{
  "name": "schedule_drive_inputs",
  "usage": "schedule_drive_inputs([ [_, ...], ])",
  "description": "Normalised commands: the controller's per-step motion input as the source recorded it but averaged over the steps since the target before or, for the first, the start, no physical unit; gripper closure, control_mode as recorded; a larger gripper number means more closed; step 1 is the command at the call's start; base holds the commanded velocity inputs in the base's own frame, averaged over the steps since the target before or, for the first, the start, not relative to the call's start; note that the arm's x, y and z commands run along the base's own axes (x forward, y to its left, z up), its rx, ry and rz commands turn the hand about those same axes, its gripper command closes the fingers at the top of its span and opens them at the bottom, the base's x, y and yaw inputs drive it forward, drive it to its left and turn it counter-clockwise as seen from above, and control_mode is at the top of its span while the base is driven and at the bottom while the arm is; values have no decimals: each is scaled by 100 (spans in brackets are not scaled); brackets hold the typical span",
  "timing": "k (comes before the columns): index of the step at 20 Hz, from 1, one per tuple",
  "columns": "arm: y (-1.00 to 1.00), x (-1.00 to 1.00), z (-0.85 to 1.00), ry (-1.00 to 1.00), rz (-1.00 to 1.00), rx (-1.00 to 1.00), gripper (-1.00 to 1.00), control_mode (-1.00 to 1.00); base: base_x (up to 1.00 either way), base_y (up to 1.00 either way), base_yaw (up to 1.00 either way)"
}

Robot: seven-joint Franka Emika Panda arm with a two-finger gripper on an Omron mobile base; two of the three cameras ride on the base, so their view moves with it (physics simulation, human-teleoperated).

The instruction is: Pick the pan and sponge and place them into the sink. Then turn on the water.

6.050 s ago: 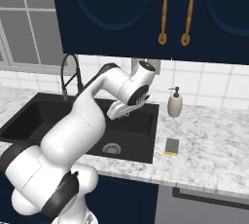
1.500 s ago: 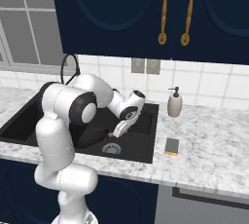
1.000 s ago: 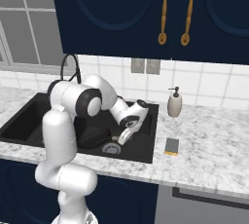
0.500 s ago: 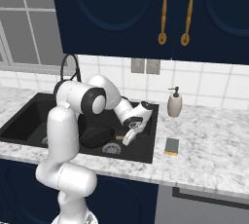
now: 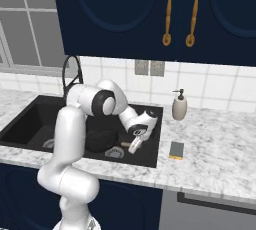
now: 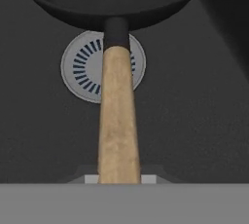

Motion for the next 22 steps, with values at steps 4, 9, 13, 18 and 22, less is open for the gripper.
schedule_drive_inputs([
  [4, -3, 4, -12, 0, 1, 0, 100, -100, 0, 0, 0],
  [9, 0, 1, 0, 0, 1, 0, -100, -100, 0, 0, 0],
  [13, 0, 0, -2, 0, 1, 0, -100, -100, 0, 0, 0],
  [18, 12, 0, 46, 0, 0, 0, -100, -100, 0, 0, 0],
  [22, 10, 0, 100, 0, 0, 0, -100, -100, 0, 0, 0],
])
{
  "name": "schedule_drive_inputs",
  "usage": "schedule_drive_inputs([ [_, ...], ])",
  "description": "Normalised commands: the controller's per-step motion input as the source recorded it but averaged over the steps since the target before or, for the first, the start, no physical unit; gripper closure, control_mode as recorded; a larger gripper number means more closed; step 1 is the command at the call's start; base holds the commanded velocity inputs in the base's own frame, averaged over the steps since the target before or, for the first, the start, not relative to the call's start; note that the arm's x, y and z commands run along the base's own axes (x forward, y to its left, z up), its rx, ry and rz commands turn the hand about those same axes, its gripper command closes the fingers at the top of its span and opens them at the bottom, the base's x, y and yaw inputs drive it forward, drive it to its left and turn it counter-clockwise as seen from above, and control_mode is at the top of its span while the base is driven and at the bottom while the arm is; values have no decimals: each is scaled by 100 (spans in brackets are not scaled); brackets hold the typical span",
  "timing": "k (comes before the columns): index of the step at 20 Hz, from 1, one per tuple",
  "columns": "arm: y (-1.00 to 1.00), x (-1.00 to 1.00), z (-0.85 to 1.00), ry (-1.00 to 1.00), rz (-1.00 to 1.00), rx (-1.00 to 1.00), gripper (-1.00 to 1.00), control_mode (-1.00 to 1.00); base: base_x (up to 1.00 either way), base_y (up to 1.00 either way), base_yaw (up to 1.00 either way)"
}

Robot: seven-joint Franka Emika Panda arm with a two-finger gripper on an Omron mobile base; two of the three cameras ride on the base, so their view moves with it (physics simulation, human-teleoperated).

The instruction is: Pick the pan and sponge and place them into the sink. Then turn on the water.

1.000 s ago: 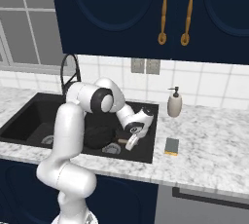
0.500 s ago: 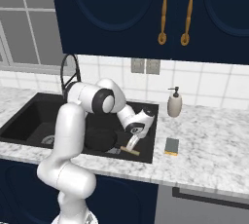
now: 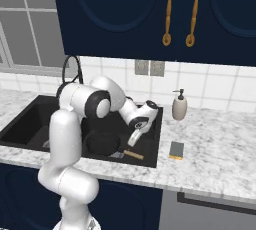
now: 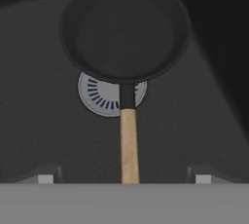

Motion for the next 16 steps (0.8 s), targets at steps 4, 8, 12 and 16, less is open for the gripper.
schedule_drive_inputs([
  [4, 0, -2, 96, 0, 0, 0, -100, -100, 0, 0, 0],
  [8, -1, -47, 44, 0, -13, 0, -100, -100, 0, 0, 0],
  [12, -1, -39, 44, 4, -18, -7, -100, -100, 0, 0, 0],
  [16, 0, -24, 56, 15, -23, -12, -100, -100, 0, 0, 0],
])
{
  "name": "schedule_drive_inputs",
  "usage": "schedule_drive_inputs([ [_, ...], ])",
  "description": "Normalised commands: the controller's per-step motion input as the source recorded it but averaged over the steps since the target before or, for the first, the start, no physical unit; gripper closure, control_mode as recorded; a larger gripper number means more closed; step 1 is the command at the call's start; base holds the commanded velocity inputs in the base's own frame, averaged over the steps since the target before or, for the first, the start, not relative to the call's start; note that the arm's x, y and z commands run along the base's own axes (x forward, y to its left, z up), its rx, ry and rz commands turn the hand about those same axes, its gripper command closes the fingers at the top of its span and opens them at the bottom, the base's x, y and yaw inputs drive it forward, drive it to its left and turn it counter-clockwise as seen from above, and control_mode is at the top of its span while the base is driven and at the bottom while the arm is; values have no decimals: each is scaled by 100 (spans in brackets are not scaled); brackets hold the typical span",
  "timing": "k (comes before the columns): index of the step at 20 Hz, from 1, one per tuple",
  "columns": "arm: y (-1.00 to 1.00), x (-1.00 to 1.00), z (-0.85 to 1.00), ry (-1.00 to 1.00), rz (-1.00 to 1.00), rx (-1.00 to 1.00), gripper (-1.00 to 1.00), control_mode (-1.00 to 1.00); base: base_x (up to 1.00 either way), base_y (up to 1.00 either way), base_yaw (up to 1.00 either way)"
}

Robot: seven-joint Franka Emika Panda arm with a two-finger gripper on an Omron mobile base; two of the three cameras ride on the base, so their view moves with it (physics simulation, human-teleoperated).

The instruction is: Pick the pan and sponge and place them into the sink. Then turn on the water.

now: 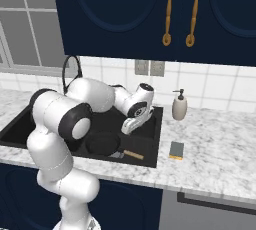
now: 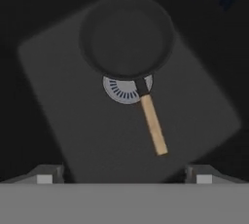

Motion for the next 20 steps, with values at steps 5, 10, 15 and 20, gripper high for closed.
schedule_drive_inputs([
  [5, 0, -14, 35, 29, -35, -7, -100, -100, 0, 0, 0],
  [10, -2, -15, 9, 23, -54, -3, -100, -100, 0, 0, 0],
  [15, -10, -60, 34, -3, -47, -6, -100, -100, 0, 0, 0],
  [20, 0, -100, 46, -29, -24, -2, -100, -100, 0, 0, 0],
])
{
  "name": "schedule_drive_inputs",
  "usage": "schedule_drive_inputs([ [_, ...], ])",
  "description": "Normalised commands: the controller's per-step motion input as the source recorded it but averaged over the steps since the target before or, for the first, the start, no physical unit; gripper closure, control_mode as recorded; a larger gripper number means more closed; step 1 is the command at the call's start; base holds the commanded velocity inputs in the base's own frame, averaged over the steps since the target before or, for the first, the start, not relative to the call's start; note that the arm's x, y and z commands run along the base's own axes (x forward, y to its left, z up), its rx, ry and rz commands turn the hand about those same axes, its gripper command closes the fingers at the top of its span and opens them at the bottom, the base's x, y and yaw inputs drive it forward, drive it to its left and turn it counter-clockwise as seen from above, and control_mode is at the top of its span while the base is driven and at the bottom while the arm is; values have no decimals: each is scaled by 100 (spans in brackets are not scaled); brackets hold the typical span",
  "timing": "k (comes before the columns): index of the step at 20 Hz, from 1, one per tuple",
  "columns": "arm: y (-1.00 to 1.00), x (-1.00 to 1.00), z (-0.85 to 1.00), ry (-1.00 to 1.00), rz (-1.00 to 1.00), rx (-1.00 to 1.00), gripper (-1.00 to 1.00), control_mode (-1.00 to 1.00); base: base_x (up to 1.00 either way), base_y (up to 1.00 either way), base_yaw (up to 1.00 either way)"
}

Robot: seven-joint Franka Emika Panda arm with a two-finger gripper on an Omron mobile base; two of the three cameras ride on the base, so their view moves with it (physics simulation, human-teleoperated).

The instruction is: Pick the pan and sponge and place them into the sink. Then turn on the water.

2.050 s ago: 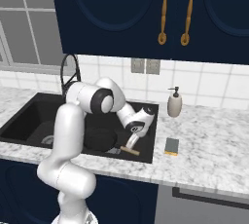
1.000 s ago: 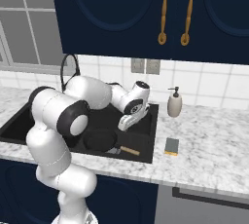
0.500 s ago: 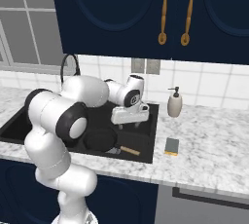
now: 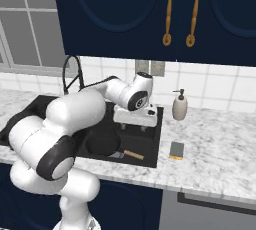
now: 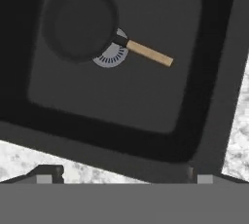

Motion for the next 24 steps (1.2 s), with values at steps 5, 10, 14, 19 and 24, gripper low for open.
schedule_drive_inputs([
  [5, 0, -69, 57, -24, -15, -11, -100, -100, 0, 0, 0],
  [10, -17, 39, 11, 2, -11, -25, -100, -100, 0, 0, 0],
  [14, -80, 51, 20, 14, -1, 8, -100, -100, 0, 0, 0],
  [19, -100, 30, 16, 1, 0, 33, -100, -100, 0, 0, 0],
  [24, -94, 0, -4, 0, 0, 25, -100, -100, 0, 0, 0],
])
